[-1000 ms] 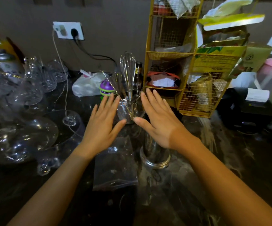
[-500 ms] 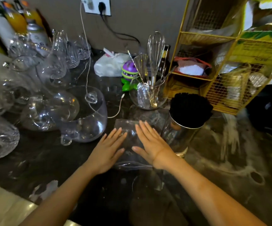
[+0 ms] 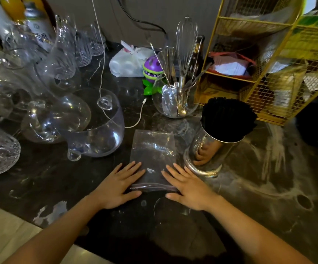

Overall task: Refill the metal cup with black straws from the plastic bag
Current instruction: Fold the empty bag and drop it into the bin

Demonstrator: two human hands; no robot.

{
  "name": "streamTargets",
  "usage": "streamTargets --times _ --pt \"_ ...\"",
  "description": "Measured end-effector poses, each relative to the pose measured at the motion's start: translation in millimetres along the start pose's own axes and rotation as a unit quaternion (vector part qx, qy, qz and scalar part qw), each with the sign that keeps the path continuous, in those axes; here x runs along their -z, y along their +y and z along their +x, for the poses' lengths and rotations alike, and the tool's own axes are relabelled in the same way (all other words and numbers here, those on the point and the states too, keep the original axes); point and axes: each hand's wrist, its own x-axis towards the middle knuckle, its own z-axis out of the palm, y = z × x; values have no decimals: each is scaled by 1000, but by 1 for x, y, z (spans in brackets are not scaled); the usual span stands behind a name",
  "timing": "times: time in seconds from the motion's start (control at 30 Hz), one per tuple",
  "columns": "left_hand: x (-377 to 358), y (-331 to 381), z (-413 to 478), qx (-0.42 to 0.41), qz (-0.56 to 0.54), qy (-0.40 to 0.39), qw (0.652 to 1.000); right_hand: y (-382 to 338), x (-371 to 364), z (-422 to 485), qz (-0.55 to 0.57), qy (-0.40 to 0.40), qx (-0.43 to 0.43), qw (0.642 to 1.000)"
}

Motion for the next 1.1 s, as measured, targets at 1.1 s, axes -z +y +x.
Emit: streamTargets --times 1.1 --pt "19 10 16 236 -354 111 898 -25 6 9 382 260 -204 863"
